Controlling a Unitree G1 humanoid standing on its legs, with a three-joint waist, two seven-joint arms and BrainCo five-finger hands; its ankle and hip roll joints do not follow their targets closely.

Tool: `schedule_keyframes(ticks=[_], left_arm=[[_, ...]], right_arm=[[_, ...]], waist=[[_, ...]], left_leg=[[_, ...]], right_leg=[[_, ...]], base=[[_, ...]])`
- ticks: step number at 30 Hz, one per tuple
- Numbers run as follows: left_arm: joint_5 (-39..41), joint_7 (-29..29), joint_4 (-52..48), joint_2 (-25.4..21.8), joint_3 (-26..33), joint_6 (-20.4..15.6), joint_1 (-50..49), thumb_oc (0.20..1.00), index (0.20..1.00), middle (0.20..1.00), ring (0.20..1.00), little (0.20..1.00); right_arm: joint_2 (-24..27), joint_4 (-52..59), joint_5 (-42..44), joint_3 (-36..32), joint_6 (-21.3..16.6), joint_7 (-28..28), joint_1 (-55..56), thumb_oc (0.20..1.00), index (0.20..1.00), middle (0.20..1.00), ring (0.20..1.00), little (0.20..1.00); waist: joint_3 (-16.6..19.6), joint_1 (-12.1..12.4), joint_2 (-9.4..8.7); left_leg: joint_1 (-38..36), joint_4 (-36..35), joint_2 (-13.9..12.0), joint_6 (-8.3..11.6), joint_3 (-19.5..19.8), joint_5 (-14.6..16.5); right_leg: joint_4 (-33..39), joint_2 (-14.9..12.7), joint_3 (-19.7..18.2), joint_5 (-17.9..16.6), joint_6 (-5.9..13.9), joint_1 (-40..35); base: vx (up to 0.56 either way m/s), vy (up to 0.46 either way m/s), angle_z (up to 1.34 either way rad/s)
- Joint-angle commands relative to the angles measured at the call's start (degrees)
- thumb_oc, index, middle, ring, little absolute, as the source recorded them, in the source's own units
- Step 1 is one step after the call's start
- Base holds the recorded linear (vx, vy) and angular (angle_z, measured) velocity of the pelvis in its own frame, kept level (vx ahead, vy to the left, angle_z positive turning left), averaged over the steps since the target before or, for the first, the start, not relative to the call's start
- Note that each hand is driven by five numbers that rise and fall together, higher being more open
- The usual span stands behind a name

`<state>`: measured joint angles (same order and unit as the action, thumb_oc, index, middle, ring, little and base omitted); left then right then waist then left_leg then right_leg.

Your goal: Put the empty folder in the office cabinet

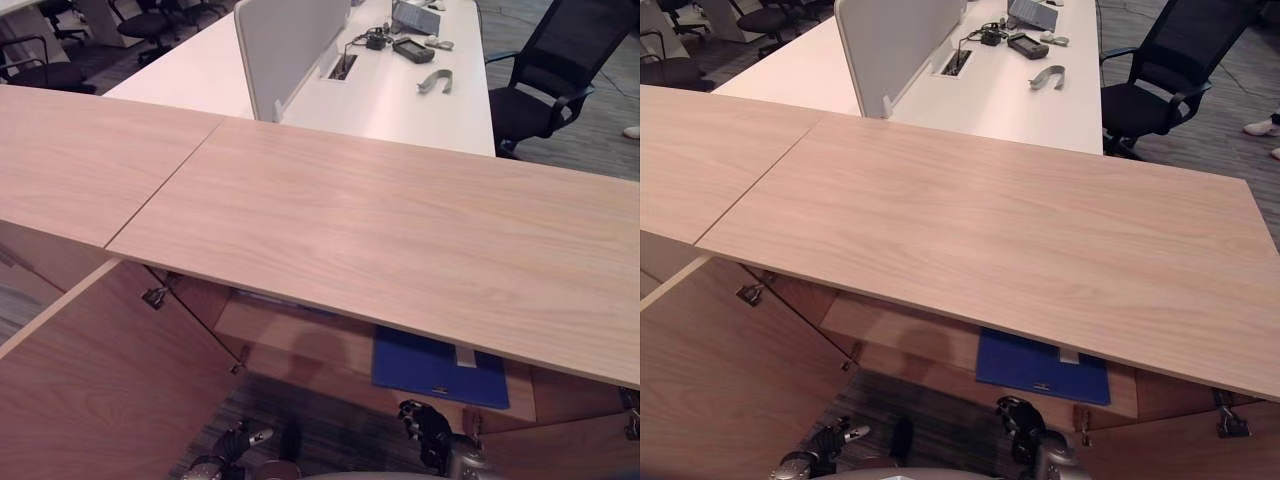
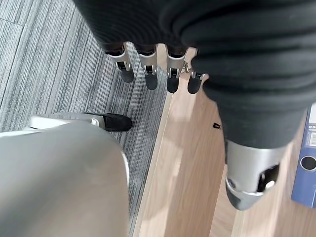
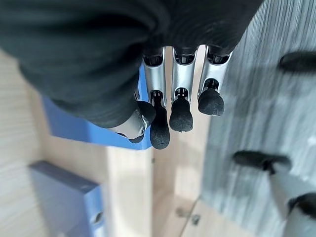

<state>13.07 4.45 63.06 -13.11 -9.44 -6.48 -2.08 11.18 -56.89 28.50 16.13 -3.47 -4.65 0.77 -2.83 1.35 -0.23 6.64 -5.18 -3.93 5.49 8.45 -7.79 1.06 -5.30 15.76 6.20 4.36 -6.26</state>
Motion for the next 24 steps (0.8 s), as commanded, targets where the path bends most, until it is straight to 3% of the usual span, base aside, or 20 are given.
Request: schedule_keyframes(ticks=[1,15,24], left_arm=[[-0.20,-0.80,3.16,1.08,-1.41,-0.83,5.23,1.000,1.000,1.000,1.000,1.000],[-0.49,-2.13,4.89,1.67,-3.17,-0.08,7.82,1.000,1.000,1.000,1.000,1.000],[3.87,-4.13,2.42,1.03,-4.99,-1.37,12.75,1.000,1.000,1.000,1.000,1.000]], right_arm=[[-1.04,0.71,-4.02,0.08,-0.44,1.14,-1.90,0.200,0.200,0.200,0.200,0.200],[-2.53,-9.95,-6.18,-2.01,1.29,4.54,-5.83,0.200,0.200,0.200,0.200,0.200],[-1.17,-11.95,-3.01,-3.97,0.84,7.97,-13.07,0.200,0.200,0.200,0.200,0.200]], waist=[[-2.28,1.99,0.98],[-3.96,2.27,0.95],[-10.71,2.60,3.03]], left_leg=[[-6.37,0.18,-3.60,1.43,0.97,8.93],[-6.15,0.18,-3.74,1.16,1.27,9.24],[-1.24,1.16,-3.79,0.76,1.51,7.40]], right_leg=[[-7.62,-6.46,0.07,-0.84,5.20,6.51],[-8.75,-6.32,-0.02,0.06,5.04,7.61],[-14.13,-7.15,-1.34,0.21,4.91,15.41]], base=[[0.01,-0.006,0.03],[0.00,0.000,0.00],[-0.11,0.010,0.00]])
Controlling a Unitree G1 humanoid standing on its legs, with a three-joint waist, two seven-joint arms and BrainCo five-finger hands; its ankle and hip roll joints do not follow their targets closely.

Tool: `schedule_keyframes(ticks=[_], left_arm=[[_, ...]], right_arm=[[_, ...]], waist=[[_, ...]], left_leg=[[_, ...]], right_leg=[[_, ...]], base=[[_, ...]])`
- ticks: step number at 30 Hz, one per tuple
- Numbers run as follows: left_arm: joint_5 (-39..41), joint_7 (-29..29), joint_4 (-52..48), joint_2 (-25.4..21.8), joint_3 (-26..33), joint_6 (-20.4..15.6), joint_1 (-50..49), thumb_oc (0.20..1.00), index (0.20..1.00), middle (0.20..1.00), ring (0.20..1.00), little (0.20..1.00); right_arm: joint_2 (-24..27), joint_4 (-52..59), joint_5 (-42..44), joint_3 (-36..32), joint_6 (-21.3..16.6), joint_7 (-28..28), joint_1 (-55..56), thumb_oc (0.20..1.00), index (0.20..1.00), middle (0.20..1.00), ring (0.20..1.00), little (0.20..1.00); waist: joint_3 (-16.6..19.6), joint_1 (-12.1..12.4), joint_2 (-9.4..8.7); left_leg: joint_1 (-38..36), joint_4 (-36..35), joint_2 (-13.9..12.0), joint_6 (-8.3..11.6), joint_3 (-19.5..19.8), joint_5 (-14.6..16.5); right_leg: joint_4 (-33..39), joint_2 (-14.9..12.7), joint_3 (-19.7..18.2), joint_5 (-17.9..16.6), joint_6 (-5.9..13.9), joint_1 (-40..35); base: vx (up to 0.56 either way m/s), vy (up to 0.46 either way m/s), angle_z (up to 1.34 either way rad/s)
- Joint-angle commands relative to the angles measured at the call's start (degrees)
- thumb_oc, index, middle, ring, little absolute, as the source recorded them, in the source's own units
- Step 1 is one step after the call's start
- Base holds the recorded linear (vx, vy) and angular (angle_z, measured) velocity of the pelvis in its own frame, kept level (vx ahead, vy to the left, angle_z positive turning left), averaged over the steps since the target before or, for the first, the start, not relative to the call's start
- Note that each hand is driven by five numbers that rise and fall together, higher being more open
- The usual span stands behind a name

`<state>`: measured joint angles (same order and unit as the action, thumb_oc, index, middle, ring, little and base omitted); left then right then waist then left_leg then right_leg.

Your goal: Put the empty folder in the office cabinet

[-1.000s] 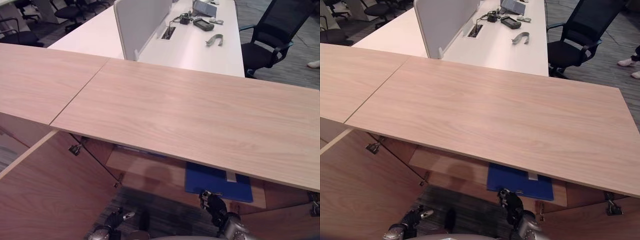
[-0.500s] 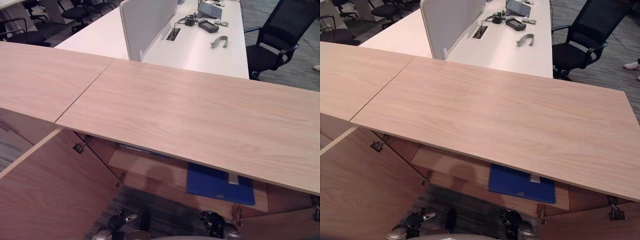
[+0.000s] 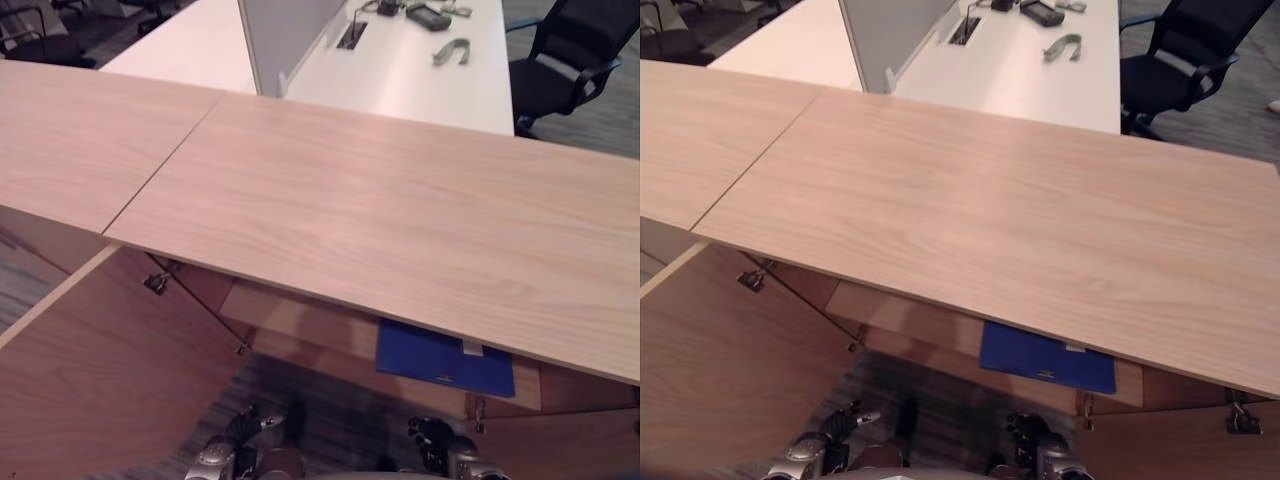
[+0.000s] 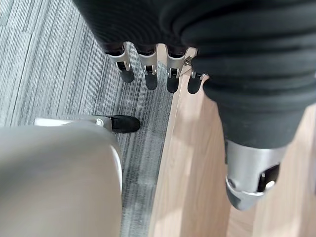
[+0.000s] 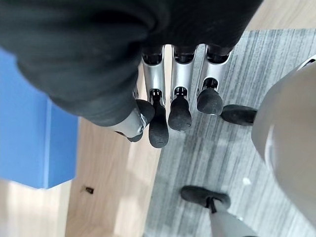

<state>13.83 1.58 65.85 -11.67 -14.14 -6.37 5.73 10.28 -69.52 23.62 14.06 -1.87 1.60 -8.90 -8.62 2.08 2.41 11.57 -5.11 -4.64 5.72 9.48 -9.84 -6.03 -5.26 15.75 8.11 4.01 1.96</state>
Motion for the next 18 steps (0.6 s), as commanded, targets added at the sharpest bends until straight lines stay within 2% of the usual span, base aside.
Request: schedule_keyframes(ticks=[1,6,18], left_arm=[[3.13,-1.26,-0.35,-0.40,-0.28,-1.48,5.06,1.000,1.000,1.000,1.000,1.000],[5.12,-2.13,-1.20,-0.71,-0.91,-2.10,6.72,1.000,1.000,1.000,1.000,1.000],[5.33,-2.61,-0.02,-0.95,-2.31,-2.01,8.16,1.000,1.000,1.000,1.000,1.000]], right_arm=[[-0.26,0.62,1.89,-1.94,-0.77,1.72,-3.54,0.200,0.200,0.200,0.200,0.200],[0.49,-0.11,3.75,-2.48,-1.39,3.11,-7.68,0.200,0.200,0.200,0.200,0.200],[3.00,-0.90,8.30,-4.66,-2.92,5.40,-17.32,0.200,0.200,0.200,0.200,0.200]], waist=[[-4.91,1.92,0.37],[-7.19,2.59,1.71],[-7.04,3.79,3.30]], left_leg=[[-6.02,1.12,-3.04,0.54,0.46,9.42],[-2.90,1.63,-2.87,0.42,0.79,8.28],[-2.19,1.10,-2.54,0.31,1.56,8.25]], right_leg=[[-7.25,-7.25,-1.40,-1.64,5.27,7.45],[-9.33,-8.06,-1.81,-1.60,5.54,10.95],[-10.17,-8.71,-1.31,-0.96,5.79,11.71]], base=[[-0.12,0.021,0.02],[-0.07,0.014,-0.02],[0.00,0.002,0.02]])
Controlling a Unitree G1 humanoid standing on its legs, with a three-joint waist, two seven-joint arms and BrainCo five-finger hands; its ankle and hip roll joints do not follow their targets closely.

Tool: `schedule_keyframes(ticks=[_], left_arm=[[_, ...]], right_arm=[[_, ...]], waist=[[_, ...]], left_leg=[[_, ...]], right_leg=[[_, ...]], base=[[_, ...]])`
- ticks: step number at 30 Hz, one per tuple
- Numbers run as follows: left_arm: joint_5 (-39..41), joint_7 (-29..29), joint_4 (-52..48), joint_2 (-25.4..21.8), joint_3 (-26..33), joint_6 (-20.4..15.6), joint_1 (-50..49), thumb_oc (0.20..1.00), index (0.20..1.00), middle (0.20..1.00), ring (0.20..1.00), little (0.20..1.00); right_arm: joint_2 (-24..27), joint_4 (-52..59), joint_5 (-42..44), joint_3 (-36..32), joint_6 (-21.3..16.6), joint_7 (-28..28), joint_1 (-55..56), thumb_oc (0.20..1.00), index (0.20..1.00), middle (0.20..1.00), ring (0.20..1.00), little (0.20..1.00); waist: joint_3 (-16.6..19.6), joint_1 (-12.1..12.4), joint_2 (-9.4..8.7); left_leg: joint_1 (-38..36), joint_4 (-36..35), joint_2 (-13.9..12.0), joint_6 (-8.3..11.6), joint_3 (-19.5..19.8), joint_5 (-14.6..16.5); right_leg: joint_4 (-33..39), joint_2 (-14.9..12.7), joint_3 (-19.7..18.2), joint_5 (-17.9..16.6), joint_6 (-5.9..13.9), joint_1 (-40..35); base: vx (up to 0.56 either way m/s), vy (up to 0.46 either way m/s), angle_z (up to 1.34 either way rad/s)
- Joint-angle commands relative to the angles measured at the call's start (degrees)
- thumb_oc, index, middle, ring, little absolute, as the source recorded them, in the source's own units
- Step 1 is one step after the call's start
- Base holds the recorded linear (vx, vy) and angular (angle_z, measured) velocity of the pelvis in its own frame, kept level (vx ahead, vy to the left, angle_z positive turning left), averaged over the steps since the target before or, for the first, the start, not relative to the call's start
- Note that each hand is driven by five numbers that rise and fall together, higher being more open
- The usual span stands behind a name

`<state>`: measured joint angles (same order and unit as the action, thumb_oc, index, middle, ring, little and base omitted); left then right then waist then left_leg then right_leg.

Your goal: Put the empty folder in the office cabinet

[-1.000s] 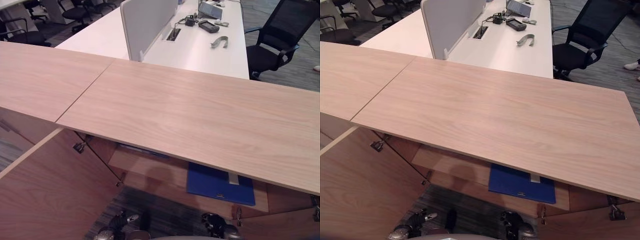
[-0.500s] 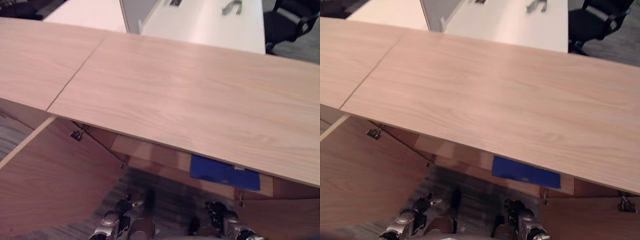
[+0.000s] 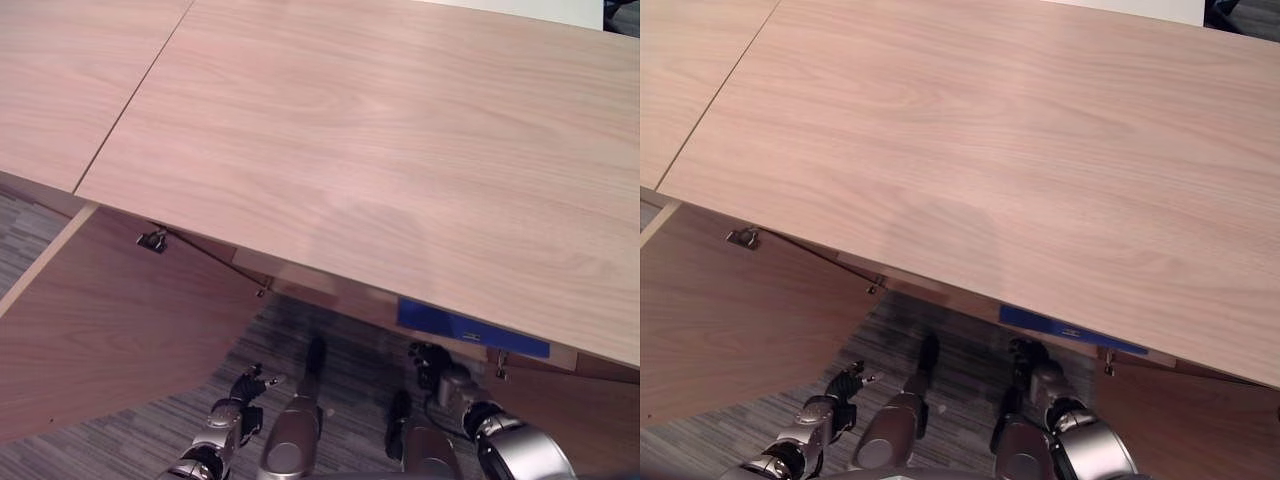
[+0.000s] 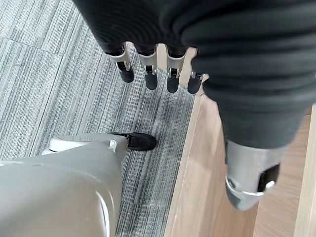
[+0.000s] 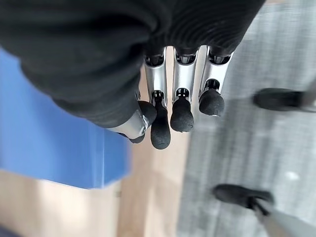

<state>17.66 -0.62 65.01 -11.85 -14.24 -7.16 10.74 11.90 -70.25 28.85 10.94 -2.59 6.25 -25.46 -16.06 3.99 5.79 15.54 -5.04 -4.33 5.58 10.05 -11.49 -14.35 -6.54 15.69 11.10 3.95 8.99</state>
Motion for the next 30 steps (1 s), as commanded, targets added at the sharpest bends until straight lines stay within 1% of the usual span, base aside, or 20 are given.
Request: schedule_keyframes(ticks=[1,4,7,8,9,11,12,13,15,18,21,23,24,25,27,30], left_arm=[[1.56,-0.40,0.81,-0.98,-2.33,-1.19,3.38,1.000,1.000,1.000,1.000,1.000],[1.62,-0.22,0.56,-1.74,-2.93,-1.26,4.20,1.000,1.000,1.000,1.000,1.000],[1.86,0.17,0.10,-2.09,-3.22,-1.37,3.80,1.000,1.000,1.000,1.000,1.000],[1.94,0.39,-0.31,-2.36,-3.43,-1.38,3.65,1.000,1.000,1.000,1.000,1.000],[2.13,0.69,-0.84,-2.59,-3.72,-1.46,3.26,1.000,1.000,1.000,1.000,1.000],[2.12,1.35,-2.23,-3.18,-4.45,-1.71,2.15,1.000,1.000,1.000,1.000,1.000],[2.34,1.62,-2.90,-3.57,-4.71,-1.87,1.33,1.000,1.000,1.000,1.000,1.000],[2.34,1.62,-2.92,-3.57,-4.72,-1.85,1.38,1.000,1.000,1.000,1.000,1.000],[2.39,2.71,-4.40,-4.66,-5.22,-2.05,-0.78,1.000,1.000,1.000,1.000,1.000],[2.34,3.24,-5.28,-4.99,-5.52,-2.18,-1.99,1.000,1.000,1.000,1.000,1.000],[2.33,3.44,-5.25,-4.83,-5.28,-2.02,-2.58,1.000,1.000,1.000,1.000,1.000],[2.07,3.44,-4.63,-4.62,-4.94,-1.83,-2.46,1.000,1.000,1.000,1.000,1.000],[2.06,3.36,-4.15,-4.21,-4.43,-1.64,-2.14,1.000,1.000,1.000,1.000,1.000],[2.05,3.36,-4.13,-4.22,-4.44,-1.65,-2.20,1.000,1.000,1.000,1.000,1.000],[2.27,3.04,-2.67,-3.80,-3.11,-1.30,-0.71,1.000,1.000,1.000,1.000,1.000],[2.15,2.90,-1.56,-3.56,-2.34,-1.11,0.39,1.000,1.000,1.000,1.000,1.000]], right_arm=[[1.88,-0.19,3.49,-1.71,-2.26,0.83,-2.00,0.200,0.200,0.200,0.200,0.200],[3.75,-0.16,4.49,-2.00,-2.36,1.23,-7.45,0.200,0.200,0.200,0.200,0.200],[4.63,-0.06,5.14,-2.36,-2.35,1.36,-9.84,0.200,0.200,0.200,0.200,0.200],[5.25,-0.32,5.33,-2.41,-2.29,1.42,-11.17,0.200,0.200,0.200,0.200,0.200],[6.13,-0.57,5.60,-2.74,-2.29,1.52,-12.67,0.200,0.200,0.200,0.200,0.200],[7.76,-1.46,5.79,-3.20,-2.15,1.67,-15.26,0.200,0.200,0.200,0.200,0.200],[8.55,-1.90,5.79,-3.32,-2.07,1.69,-16.48,0.200,0.200,0.200,0.200,0.200],[8.59,-1.94,5.80,-3.34,-2.08,1.67,-16.55,0.200,0.200,0.200,0.200,0.200],[11.01,-3.36,5.52,-3.46,-1.77,1.71,-18.76,0.200,0.200,0.200,0.200,0.200],[11.76,-3.62,5.59,-3.45,-1.81,1.46,-18.99,0.200,0.200,0.200,0.200,0.200],[11.33,-3.70,5.43,-3.45,-1.87,1.17,-17.52,0.200,0.200,0.200,0.200,0.200],[10.38,-3.72,5.31,-3.39,-1.87,0.81,-15.90,0.200,0.200,0.200,0.200,0.200],[9.02,-3.19,5.52,-3.43,-2.07,0.49,-13.44,0.200,0.200,0.200,0.200,0.200],[8.97,-3.07,5.51,-3.43,-2.05,0.54,-13.30,0.200,0.200,0.200,0.200,0.200],[6.63,-1.95,4.94,-2.83,-2.12,-0.05,-8.42,0.200,0.200,0.200,0.200,0.200],[5.25,-1.12,4.68,-2.60,-2.20,-0.38,-5.23,0.200,0.200,0.200,0.200,0.200]], waist=[[0.48,2.02,-0.06],[0.63,2.51,-0.14],[0.72,2.80,-0.31],[0.96,3.03,-0.30],[0.86,3.21,-0.44],[1.07,3.73,-0.47],[0.92,4.08,-0.67],[1.00,4.11,-0.62],[0.94,4.84,-0.59],[0.86,5.19,-0.53],[0.90,5.21,-0.48],[1.02,5.10,-0.48],[1.18,4.85,-0.47],[1.26,4.84,-0.50],[1.58,4.07,-0.68],[2.00,3.37,-0.90]], left_leg=[[-6.24,0.97,-2.86,0.45,1.02,9.94],[-6.80,0.80,-2.84,0.56,1.17,10.04],[-7.23,0.79,-2.83,0.65,1.23,10.34],[-7.00,0.71,-2.84,0.61,1.33,10.10],[-7.40,0.80,-2.84,0.68,1.30,10.42],[-7.13,0.76,-2.81,0.62,1.46,10.14],[-7.51,0.81,-2.79,0.67,1.45,10.48],[-7.28,0.75,-2.78,0.62,1.48,10.19],[-7.17,0.79,-2.79,0.56,1.77,10.13],[-7.11,0.77,-2.74,0.50,1.89,10.06],[-7.13,0.76,-2.72,0.46,1.96,10.06],[-7.15,0.74,-2.79,0.42,2.03,10.10],[-7.21,0.74,-2.81,0.37,1.96,10.15],[-7.20,0.74,-2.81,0.37,1.97,10.15],[-7.45,0.66,-2.96,0.37,1.87,10.31],[-7.70,0.59,-3.06,0.36,1.81,10.46]], right_leg=[[-1.80,-7.42,-1.11,-3.91,5.85,4.58],[-1.84,-7.37,-0.96,-3.80,5.86,4.14],[-2.12,-7.37,-0.97,-3.37,5.85,3.82],[-1.65,-7.26,-0.87,-3.93,5.88,3.82],[-2.10,-7.34,-0.95,-3.44,5.88,3.62],[-1.73,-7.25,-0.83,-4.05,5.92,3.74],[-2.18,-7.27,-0.93,-3.54,5.89,3.61],[-1.85,-7.23,-0.90,-4.00,5.91,3.72],[-2.08,-7.12,-0.78,-3.99,5.88,3.90],[-2.08,-7.08,-0.67,-3.99,5.89,3.81],[-2.03,-7.04,-0.64,-4.01,5.89,3.77],[-2.00,-6.94,-0.66,-3.92,5.84,3.67],[-2.04,-6.90,-0.62,-3.88,5.81,3.67],[-2.04,-6.91,-0.61,-3.87,5.81,3.69],[-1.96,-6.78,-0.72,-3.81,5.81,3.56],[-1.78,-6.76,-0.69,-3.74,5.76,3.31]], base=[[0.01,-0.008,0.09],[0.01,-0.014,0.05],[0.01,-0.005,0.03],[0.00,0.000,0.00],[0.00,0.000,0.00],[-0.01,-0.006,0.02],[-0.01,-0.010,0.03],[0.00,0.000,0.00],[-0.01,0.000,0.02],[0.00,-0.003,0.01],[0.00,0.000,0.00],[0.00,0.000,0.00],[0.00,0.000,0.00],[0.00,0.000,0.00],[0.00,0.000,0.00],[0.01,0.000,0.00]])
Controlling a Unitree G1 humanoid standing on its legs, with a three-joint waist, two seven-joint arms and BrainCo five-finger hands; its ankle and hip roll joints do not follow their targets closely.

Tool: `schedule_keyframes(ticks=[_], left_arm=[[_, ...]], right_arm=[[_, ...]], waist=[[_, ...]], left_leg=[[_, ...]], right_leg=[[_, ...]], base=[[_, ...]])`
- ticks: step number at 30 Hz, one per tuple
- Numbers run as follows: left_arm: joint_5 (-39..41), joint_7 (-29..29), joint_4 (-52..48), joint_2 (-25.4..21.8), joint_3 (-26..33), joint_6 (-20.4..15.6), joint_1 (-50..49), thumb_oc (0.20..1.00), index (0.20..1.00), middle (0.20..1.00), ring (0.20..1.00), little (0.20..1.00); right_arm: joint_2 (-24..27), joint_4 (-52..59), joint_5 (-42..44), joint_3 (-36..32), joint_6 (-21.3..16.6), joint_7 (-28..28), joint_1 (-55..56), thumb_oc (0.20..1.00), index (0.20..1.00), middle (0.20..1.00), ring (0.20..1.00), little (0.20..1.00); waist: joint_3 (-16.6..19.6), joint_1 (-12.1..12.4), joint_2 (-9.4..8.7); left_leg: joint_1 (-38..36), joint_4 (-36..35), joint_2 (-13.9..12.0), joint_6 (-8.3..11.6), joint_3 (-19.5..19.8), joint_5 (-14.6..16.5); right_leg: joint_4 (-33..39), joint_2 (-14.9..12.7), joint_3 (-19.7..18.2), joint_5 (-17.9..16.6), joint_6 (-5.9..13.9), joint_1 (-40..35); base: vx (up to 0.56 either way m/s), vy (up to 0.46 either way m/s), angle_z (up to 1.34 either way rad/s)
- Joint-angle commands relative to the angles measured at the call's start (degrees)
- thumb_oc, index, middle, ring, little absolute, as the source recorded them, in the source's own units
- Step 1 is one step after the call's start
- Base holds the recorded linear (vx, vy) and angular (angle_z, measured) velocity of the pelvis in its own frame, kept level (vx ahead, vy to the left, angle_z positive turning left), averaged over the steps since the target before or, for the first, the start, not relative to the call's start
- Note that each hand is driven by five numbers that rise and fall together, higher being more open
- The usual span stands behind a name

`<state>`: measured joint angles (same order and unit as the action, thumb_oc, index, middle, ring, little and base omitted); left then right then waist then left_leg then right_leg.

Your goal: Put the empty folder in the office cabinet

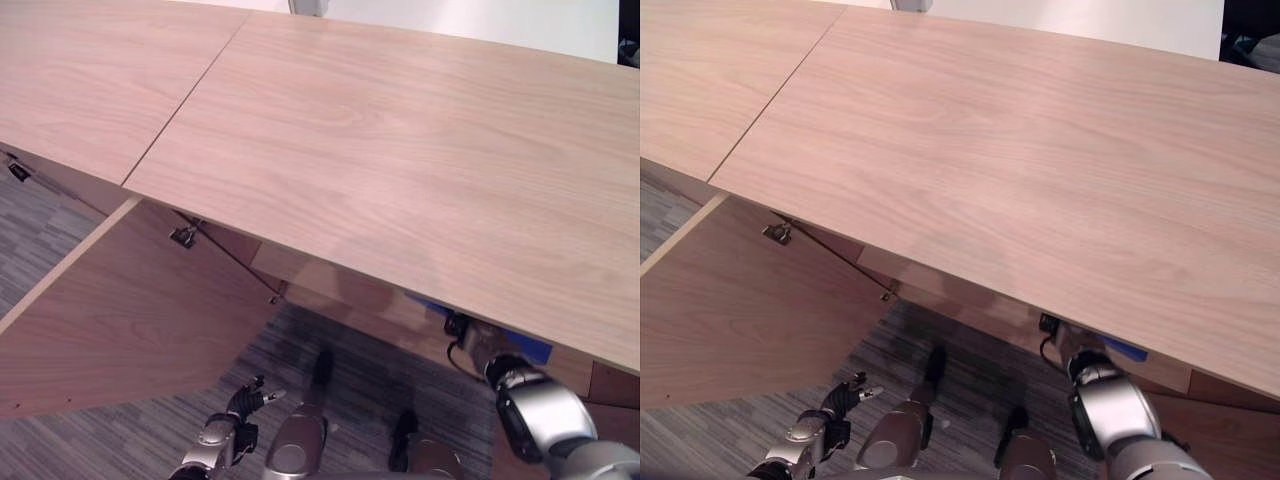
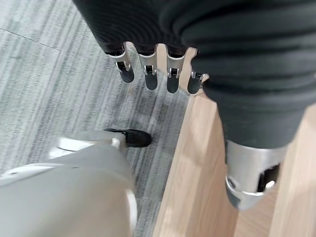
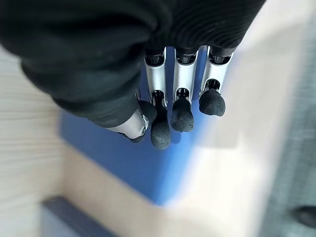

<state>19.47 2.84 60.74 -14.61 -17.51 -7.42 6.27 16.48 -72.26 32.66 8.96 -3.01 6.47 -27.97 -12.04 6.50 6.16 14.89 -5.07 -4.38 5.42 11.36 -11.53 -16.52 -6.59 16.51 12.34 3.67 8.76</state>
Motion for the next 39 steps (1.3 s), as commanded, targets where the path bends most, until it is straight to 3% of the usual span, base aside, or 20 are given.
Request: schedule_keyframes(ticks=[1,7,9,13,20,39], left_arm=[[0.34,-0.60,3.23,-0.58,1.45,-0.69,5.54,1.000,1.000,1.000,1.000,1.000],[0.30,-0.91,3.24,0.06,3.85,-0.66,6.13,1.000,1.000,1.000,1.000,1.000],[0.33,-0.80,1.01,0.19,5.27,-0.88,4.51,1.000,1.000,1.000,1.000,1.000],[0.77,-0.22,-0.98,0.09,6.05,-0.95,2.88,1.000,1.000,1.000,1.000,1.000],[0.44,0.20,-0.72,0.88,5.33,-0.81,2.50,1.000,1.000,1.000,1.000,1.000],[0.59,-0.08,2.77,-0.14,4.83,-0.35,4.44,1.000,1.000,1.000,1.000,1.000]], right_arm=[[-0.26,1.41,1.23,-0.74,-1.86,-1.04,-0.70,0.200,0.200,0.200,0.200,0.200],[-3.68,11.57,0.67,1.55,-3.15,-3.34,7.56,0.200,0.200,0.200,0.200,0.200],[-3.29,23.08,-1.02,2.78,-4.61,-4.56,13.49,0.200,0.200,0.200,0.200,0.200],[-2.73,28.69,-1.52,3.21,-5.32,-5.77,17.51,0.200,0.200,0.200,0.200,0.200],[-3.35,26.06,-2.64,3.25,-4.86,-5.72,19.01,0.200,0.200,0.200,0.200,0.200],[-0.75,17.82,-1.95,1.07,-4.23,-2.71,10.11,0.200,0.200,0.200,0.200,0.200]], waist=[[-1.78,0.46,-1.38],[-0.62,-1.12,-2.36],[-0.20,-1.98,-2.95],[0.14,-2.49,-3.27],[0.78,-3.03,-3.76],[0.89,-2.69,-4.16]], left_leg=[[-7.22,0.57,-3.05,0.53,0.37,10.59],[-8.10,0.30,-3.26,0.57,0.05,10.93],[-8.56,0.16,-3.39,0.68,-0.17,11.02],[-8.84,0.13,-3.53,0.76,-0.38,11.06],[-9.36,0.07,-3.82,0.81,-0.54,11.40],[-9.31,0.07,-3.65,0.53,-1.12,11.97]], right_leg=[[0.44,-6.64,-1.49,-4.96,6.02,3.41],[0.91,-6.46,-1.58,-5.34,6.17,2.75],[1.37,-6.34,-1.63,-5.58,6.32,2.28],[1.88,-6.21,-1.74,-5.82,6.39,1.93],[2.58,-6.12,-1.75,-6.20,6.30,1.73],[3.03,-5.86,-2.43,-6.11,6.26,2.16]], base=[[0.00,0.000,0.00],[0.01,0.000,0.00],[0.00,0.000,0.00],[0.00,0.004,-0.02],[0.00,0.000,0.00],[0.01,-0.001,-0.01]])
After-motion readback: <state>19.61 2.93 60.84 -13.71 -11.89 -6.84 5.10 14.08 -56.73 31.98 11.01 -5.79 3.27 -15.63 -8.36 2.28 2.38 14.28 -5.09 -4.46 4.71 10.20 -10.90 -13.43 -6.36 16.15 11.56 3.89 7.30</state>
